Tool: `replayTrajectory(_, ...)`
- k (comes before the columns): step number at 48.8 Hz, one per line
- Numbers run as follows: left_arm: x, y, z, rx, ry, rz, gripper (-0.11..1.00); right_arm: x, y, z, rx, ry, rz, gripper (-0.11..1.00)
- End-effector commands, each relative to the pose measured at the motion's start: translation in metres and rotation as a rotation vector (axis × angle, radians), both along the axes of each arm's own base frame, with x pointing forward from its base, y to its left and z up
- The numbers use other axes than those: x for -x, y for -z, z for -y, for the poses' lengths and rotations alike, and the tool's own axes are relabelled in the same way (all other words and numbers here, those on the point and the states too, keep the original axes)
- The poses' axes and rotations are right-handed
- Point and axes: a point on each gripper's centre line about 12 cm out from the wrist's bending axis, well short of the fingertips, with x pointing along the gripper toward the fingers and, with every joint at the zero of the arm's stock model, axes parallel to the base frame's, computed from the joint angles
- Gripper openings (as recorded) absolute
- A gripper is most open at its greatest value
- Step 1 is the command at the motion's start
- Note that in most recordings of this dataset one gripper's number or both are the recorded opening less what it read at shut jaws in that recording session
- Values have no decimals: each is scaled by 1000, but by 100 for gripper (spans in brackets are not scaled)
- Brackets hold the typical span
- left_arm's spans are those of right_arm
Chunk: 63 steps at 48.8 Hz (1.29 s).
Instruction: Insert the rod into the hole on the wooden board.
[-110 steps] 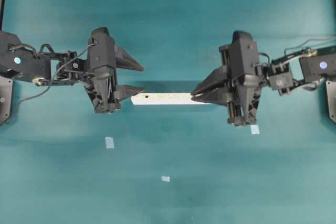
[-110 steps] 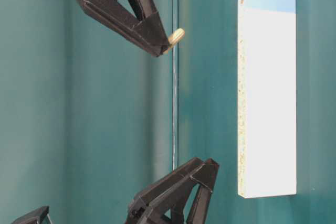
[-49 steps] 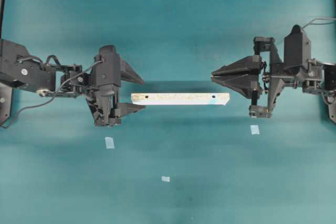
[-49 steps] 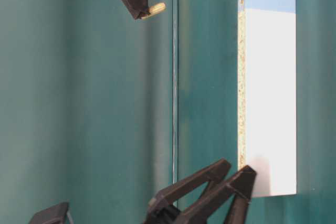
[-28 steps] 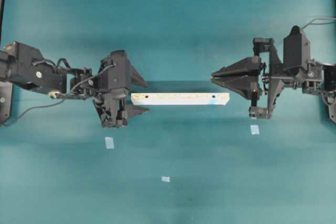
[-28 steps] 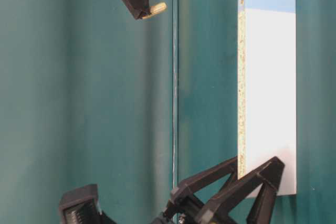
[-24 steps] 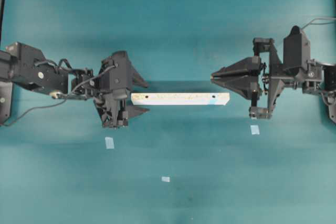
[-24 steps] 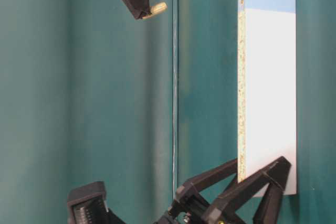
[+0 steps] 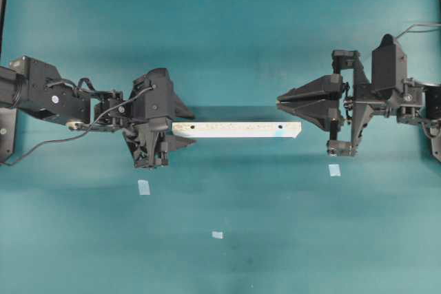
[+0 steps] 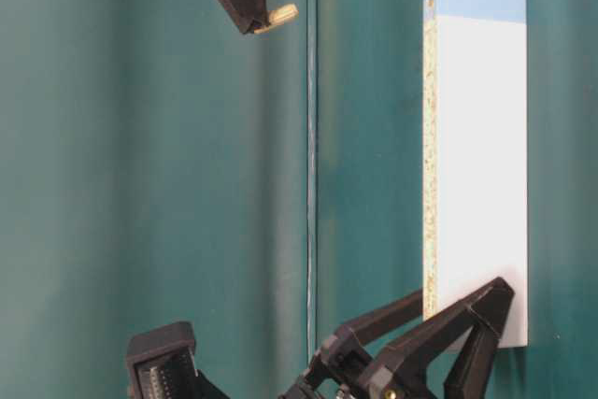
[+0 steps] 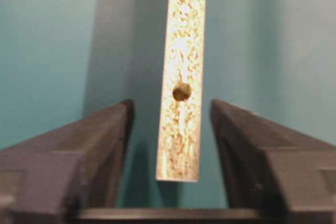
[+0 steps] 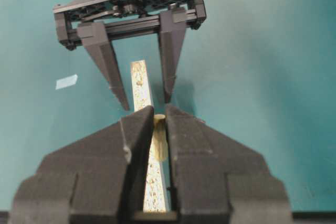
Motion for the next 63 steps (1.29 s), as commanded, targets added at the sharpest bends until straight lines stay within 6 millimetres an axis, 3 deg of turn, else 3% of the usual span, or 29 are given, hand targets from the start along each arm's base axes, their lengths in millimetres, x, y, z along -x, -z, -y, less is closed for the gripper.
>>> replayTrajectory(1, -5, -8, 2, 2, 3, 20, 61, -3, -7, 0, 0, 1, 26, 11)
replayTrajectory(4, -4, -7, 2, 3, 3, 14, 55, -2, -6, 0, 0, 1, 24, 11)
replayTrajectory(24, -4, -6, 2, 3, 3, 5, 52, -3, -4, 0, -2, -1, 2, 11)
replayTrajectory(34, -3, -5, 2, 4, 4, -15, 42, -2, -3, 0, -2, -1, -2, 11)
replayTrajectory(63, -2, -5, 2, 4, 5, -17, 33, 0, -1, 0, -6, 1, -9, 11)
